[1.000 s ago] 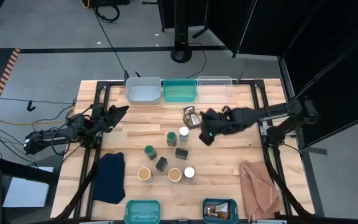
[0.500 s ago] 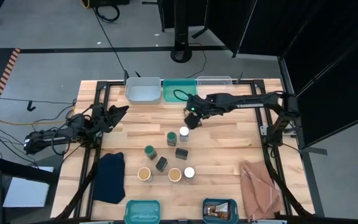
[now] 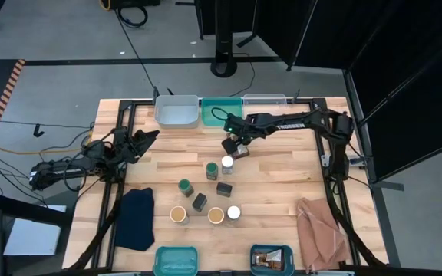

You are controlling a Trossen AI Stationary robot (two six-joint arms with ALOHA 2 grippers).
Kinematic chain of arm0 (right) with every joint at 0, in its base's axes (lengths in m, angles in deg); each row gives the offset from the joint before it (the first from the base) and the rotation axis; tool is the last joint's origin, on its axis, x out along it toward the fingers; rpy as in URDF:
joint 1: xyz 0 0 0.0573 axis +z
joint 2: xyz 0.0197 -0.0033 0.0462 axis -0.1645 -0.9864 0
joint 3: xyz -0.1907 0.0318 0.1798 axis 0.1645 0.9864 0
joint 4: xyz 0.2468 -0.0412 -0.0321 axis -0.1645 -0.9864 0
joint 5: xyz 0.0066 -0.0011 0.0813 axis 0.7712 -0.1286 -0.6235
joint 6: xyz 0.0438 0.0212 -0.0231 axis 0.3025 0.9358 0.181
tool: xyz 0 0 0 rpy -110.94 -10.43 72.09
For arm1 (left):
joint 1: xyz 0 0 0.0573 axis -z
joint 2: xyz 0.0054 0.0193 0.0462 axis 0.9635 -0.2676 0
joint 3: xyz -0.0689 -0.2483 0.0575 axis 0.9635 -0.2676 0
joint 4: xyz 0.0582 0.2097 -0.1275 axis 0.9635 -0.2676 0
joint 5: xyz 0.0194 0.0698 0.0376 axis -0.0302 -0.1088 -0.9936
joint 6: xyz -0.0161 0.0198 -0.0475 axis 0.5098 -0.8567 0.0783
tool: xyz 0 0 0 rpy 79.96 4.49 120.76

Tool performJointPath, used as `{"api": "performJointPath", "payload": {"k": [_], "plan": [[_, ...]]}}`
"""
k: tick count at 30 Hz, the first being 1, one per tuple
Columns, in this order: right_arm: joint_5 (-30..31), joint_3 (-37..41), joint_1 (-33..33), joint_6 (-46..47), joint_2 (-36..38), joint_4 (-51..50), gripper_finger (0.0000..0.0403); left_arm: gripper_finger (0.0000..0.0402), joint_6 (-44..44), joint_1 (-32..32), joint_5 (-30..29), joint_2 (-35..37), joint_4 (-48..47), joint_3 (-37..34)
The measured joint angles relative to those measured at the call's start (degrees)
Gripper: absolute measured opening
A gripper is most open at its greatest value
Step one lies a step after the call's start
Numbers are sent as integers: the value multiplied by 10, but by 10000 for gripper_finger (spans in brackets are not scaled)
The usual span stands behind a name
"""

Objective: Sort spices by type
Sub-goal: Put the orange seasoning pack into the blue bin

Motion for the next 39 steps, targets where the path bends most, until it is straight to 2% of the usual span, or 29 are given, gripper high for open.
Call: {"api": "performJointPath", "payload": {"k": [10, 14, 18, 27, 29, 39], "plan": [[-1, -2, 0, 35, -57, 40, 357, 329, 0, 0, 0, 0, -1, 0], [10, -3, 3, 71, -61, 36, 329, 329, 0, 0, -2, 0, -5, 0], [26, -2, 5, 73, -58, 29, 262, 329, 0, 0, -8, 0, -14, 0], [22, -1, 3, 76, -57, 24, 57, 329, 0, 0, -12, 0, -15, 0], [11, -1, 3, 73, -56, 29, 26, 329, 0, 0, -12, 0, -15, 0], [-14, 2, 4, 76, -28, 16, 34, 329, 0, 0, -12, 0, -16, 0]]}}
